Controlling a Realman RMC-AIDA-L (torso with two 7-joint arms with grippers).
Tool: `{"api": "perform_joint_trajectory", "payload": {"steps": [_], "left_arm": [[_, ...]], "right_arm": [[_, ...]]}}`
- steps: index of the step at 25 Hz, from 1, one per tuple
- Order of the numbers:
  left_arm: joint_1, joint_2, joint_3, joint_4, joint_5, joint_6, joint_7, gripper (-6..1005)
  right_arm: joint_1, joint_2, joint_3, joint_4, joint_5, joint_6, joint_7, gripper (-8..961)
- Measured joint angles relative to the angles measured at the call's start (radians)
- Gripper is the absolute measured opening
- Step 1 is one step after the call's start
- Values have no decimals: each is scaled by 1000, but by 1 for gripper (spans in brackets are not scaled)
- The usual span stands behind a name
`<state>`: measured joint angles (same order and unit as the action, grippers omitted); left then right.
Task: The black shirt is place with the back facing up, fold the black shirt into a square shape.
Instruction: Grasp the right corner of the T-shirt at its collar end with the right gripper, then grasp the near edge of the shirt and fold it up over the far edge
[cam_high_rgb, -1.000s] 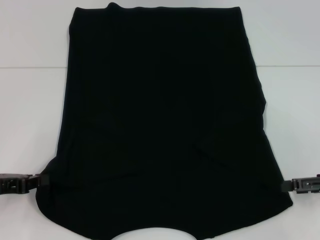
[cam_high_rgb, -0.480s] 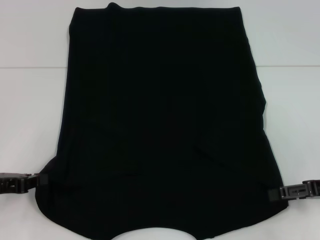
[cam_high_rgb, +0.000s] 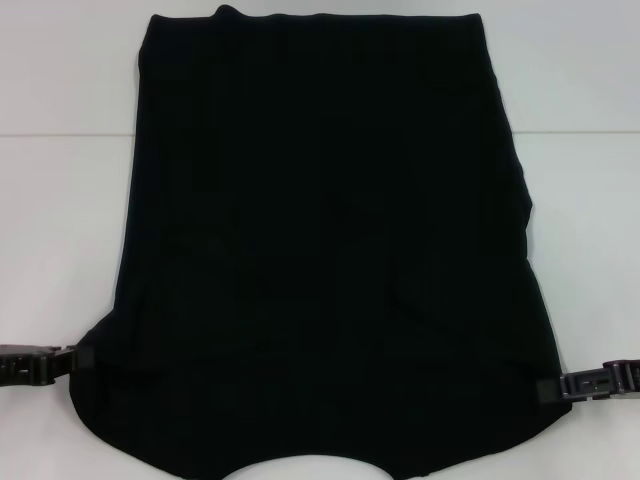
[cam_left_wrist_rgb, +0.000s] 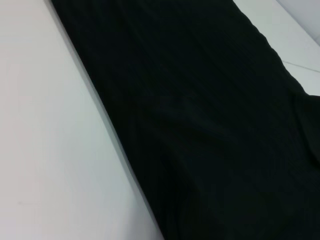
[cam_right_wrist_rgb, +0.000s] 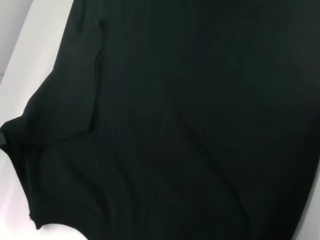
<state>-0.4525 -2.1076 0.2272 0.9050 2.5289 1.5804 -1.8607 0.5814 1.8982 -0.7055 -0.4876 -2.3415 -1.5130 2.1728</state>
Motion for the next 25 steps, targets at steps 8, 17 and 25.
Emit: {"api": "perform_joint_trajectory", "payload": {"steps": [8, 17, 25], "left_arm": [[0, 0, 0, -2, 0, -4, 2, 29], [-1, 0, 0, -2, 0, -6, 5, 30], [-2, 0, -26, -2, 0, 7, -20, 30]], "right_arm": [[-5, -1, -2, 0, -9, 16, 13, 643], [-8, 5, -4, 0, -9, 17, 9, 272], [-29, 6, 27, 0, 1, 43, -27, 53]]}}
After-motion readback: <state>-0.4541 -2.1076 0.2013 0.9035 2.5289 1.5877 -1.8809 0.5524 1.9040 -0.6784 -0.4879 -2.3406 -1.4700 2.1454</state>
